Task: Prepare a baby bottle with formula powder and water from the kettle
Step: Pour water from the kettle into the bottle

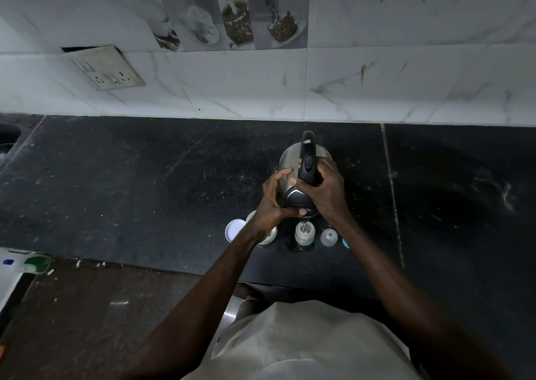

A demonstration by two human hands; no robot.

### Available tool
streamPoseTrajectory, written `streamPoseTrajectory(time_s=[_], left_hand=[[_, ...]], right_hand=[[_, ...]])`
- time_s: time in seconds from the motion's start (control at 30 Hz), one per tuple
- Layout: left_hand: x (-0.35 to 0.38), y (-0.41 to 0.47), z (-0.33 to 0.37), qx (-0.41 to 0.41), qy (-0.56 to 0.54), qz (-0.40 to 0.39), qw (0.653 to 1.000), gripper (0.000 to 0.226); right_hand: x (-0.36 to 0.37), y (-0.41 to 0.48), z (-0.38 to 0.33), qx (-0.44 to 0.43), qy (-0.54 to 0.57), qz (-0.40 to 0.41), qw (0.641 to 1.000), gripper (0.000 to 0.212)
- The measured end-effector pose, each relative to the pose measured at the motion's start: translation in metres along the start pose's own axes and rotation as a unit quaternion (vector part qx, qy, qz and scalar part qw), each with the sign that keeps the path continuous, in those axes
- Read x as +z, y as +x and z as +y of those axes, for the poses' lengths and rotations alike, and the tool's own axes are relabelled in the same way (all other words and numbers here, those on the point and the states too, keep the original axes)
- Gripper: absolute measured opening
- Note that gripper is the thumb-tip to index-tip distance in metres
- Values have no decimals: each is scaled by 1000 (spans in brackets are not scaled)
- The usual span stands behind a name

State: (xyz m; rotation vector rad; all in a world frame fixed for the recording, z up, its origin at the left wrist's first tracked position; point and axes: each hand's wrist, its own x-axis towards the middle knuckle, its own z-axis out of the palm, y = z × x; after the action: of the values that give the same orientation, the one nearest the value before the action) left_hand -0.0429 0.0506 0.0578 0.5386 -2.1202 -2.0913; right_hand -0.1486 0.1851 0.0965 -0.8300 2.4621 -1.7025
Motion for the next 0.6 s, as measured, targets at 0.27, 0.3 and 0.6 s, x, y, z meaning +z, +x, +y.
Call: streamPoseTrajectory(time_s=[0.27, 0.3, 0.6], left_hand=[[-1, 3, 2, 7, 10, 2, 1000, 113], [-1, 3, 3, 7, 10, 3, 1000, 113], [2, 5, 1, 16, 12, 0, 1000, 112]], right_hand=[[-1, 2, -2, -1, -6, 4, 1000, 46], [-1, 2, -2, 0, -6, 7, 1000, 46], [-3, 3, -1, -6, -15, 16, 1000, 48]])
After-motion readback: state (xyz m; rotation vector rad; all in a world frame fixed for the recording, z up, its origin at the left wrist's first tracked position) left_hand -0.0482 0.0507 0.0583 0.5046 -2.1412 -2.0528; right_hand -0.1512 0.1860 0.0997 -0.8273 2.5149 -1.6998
